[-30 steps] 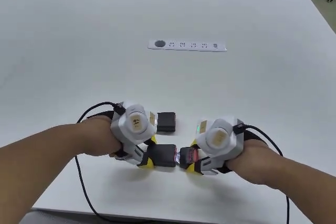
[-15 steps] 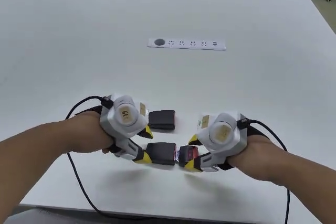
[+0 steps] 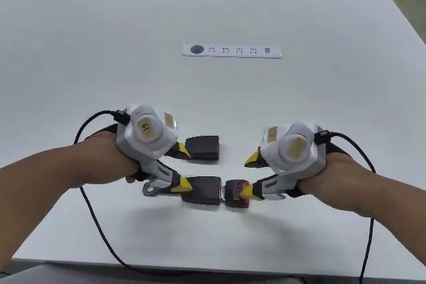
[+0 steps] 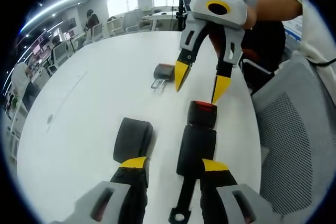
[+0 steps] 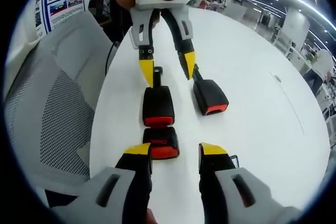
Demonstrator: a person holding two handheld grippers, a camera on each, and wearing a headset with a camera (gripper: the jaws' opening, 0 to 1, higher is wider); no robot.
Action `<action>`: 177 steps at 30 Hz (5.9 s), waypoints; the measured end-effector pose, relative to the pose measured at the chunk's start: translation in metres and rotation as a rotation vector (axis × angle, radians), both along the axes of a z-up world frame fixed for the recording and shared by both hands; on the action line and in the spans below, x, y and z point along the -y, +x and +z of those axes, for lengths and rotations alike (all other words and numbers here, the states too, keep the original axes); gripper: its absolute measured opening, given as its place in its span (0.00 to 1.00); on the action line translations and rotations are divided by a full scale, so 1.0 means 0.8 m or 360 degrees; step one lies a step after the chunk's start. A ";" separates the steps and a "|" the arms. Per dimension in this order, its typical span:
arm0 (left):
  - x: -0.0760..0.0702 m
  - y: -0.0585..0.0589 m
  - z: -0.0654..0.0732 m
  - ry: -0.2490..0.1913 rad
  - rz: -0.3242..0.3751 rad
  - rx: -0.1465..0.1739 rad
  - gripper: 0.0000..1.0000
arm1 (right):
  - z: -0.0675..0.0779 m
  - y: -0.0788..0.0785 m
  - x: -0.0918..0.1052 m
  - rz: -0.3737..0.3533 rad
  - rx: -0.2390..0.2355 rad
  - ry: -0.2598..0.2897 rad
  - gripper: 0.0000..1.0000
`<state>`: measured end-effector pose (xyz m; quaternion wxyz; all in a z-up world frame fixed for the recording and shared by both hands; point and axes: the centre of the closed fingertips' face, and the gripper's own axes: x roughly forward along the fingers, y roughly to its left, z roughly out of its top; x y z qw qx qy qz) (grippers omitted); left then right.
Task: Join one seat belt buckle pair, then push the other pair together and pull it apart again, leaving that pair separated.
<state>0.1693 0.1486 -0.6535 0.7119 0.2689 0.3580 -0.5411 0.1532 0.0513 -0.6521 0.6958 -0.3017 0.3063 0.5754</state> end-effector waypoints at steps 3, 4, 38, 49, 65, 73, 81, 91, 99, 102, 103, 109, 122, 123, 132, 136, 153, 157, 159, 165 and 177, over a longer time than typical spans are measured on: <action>0.002 0.005 0.007 -0.0001 0.0001 0.0017 0.40 | -0.003 0.008 0.011 -0.0002 0.0021 -0.0028 0.33; 0.001 0.008 0.006 0.0000 0.0005 0.0020 0.40 | -0.004 0.012 0.015 -0.0008 0.0022 -0.0037 0.33; 0.009 0.084 -0.012 0.0104 -0.0158 0.0126 0.43 | -0.026 0.094 0.116 -0.0169 0.0077 -0.0217 0.33; 0.008 0.092 -0.036 0.0094 -0.0219 0.0052 0.38 | -0.042 0.105 0.118 -0.0125 0.0020 -0.0249 0.33; 0.015 0.083 -0.046 0.0112 -0.0286 0.0006 0.34 | -0.051 0.106 0.120 0.0030 -0.0035 -0.0257 0.32; 0.013 0.086 -0.050 0.0087 -0.0287 -0.0025 0.33 | -0.045 0.103 0.112 0.0056 -0.0056 -0.0268 0.32; 0.016 0.082 -0.048 0.0087 -0.0279 -0.0027 0.33 | -0.053 0.107 0.099 0.0047 -0.0039 -0.0252 0.32; 0.014 0.086 -0.051 0.0084 -0.0290 -0.0018 0.33 | -0.049 0.106 0.067 0.0057 -0.0032 -0.0209 0.32; 0.015 0.086 -0.049 0.0080 -0.0295 -0.0015 0.33 | -0.050 0.108 0.035 0.0063 -0.0027 -0.0211 0.32; 0.012 0.089 -0.054 0.0077 -0.0297 -0.0015 0.33 | -0.048 0.105 0.023 0.0089 -0.0020 -0.0223 0.32; 0.012 0.090 -0.054 0.0077 -0.0297 -0.0015 0.33 | -0.048 0.105 0.019 0.0102 -0.0016 -0.0228 0.32; 0.017 0.082 -0.046 0.0079 -0.0299 -0.0016 0.33 | -0.047 0.103 0.006 0.0133 -0.0013 -0.0255 0.32; 0.017 0.082 -0.045 0.0079 -0.0287 -0.0019 0.33 | -0.050 0.105 0.007 0.0170 0.0043 -0.0261 0.32; 0.018 0.081 -0.045 0.0078 -0.0284 -0.0021 0.33 | -0.050 0.106 0.007 0.0164 0.0041 -0.0258 0.32; 0.014 0.087 -0.051 0.0089 -0.0287 -0.0031 0.33 | -0.045 0.103 0.008 0.0177 0.0064 -0.0260 0.32; 0.018 0.080 -0.045 0.0093 -0.0291 -0.0028 0.33 | -0.048 0.106 0.007 0.0183 0.0078 -0.0256 0.32; 0.015 0.086 -0.050 0.0072 -0.0319 -0.0018 0.33 | -0.048 0.107 -0.010 0.0168 0.0034 -0.0165 0.32; 0.019 0.080 -0.044 0.0067 -0.0318 -0.0026 0.33 | -0.047 0.106 -0.012 0.0156 0.0030 -0.0167 0.31; 0.017 0.084 -0.048 0.0063 -0.0315 -0.0031 0.33 | -0.044 0.104 -0.014 0.0149 0.0027 -0.0166 0.31; 0.016 0.084 -0.048 0.0047 -0.0310 -0.0029 0.33 | -0.047 0.105 -0.017 0.0143 0.0015 -0.0153 0.31; 0.019 0.082 -0.044 0.0031 -0.0333 -0.0022 0.32 | -0.046 0.106 -0.034 0.0160 0.0011 -0.0145 0.31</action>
